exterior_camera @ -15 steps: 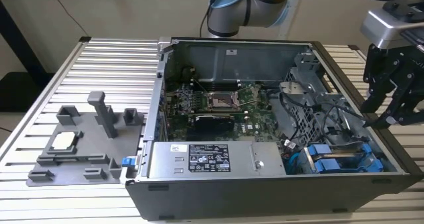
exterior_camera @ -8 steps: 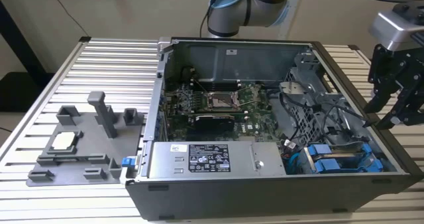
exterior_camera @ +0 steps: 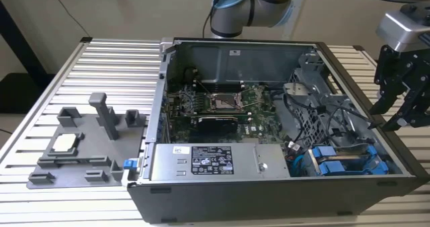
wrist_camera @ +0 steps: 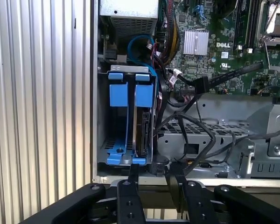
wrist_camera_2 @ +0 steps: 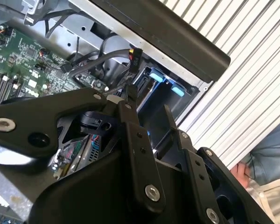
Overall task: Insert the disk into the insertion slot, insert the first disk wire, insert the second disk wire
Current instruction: 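Insert the first disk wire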
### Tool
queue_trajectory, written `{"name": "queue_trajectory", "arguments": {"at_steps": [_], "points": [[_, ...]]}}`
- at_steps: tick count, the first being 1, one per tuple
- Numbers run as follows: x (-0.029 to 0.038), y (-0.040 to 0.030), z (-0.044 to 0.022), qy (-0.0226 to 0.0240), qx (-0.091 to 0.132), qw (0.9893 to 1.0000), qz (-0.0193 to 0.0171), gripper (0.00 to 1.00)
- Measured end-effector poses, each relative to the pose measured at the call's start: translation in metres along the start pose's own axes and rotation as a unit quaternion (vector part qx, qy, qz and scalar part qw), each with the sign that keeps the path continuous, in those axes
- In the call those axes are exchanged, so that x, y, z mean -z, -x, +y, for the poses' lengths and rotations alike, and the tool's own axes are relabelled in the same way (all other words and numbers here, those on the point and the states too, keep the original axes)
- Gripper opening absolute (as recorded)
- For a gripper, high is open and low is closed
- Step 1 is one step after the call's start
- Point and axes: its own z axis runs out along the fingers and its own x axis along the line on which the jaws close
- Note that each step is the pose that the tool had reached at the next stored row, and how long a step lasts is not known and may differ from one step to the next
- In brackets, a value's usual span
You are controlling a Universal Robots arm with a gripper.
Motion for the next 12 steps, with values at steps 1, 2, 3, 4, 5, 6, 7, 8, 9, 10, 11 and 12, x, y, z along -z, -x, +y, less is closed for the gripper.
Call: {"name": "queue_trajectory", "arguments": {"at_steps": [1,2,3,4,5,6,7,8,9,10,11,12], "points": [[0.0000,0.0000,0.0000,0.0000,0.000,1.0000,0.0000,0.40],[0.0000,0.0000,0.0000,0.0000,0.000,1.0000,0.0000,0.40],[0.0000,0.0000,0.0000,0.0000,0.000,1.0000,0.0000,0.40],[0.0000,0.0000,0.0000,0.0000,0.000,1.0000,0.0000,0.40],[-0.0001,0.0000,0.0000,0.0005,0.000,1.0000,0.0001,0.40],[-0.0002,0.0000,0.0000,0.0015,0.000,1.0000,0.0001,0.40],[-0.0004,0.0000,-0.0002,0.0037,0.000,1.0000,0.0000,0.40],[-0.0005,-0.0001,-0.0003,0.0075,0.000,1.0000,0.0000,0.40],[-0.0005,-0.0001,-0.0004,0.0132,-0.001,0.9999,0.0002,0.40],[-0.0006,-0.0001,-0.0007,0.0184,-0.001,0.9998,0.0003,0.40],[-0.0008,-0.0001,-0.0010,0.0225,-0.001,0.9997,0.0002,0.40],[-0.0011,0.0000,-0.0011,0.0251,-0.001,0.9997,0.0000,0.40]]}}
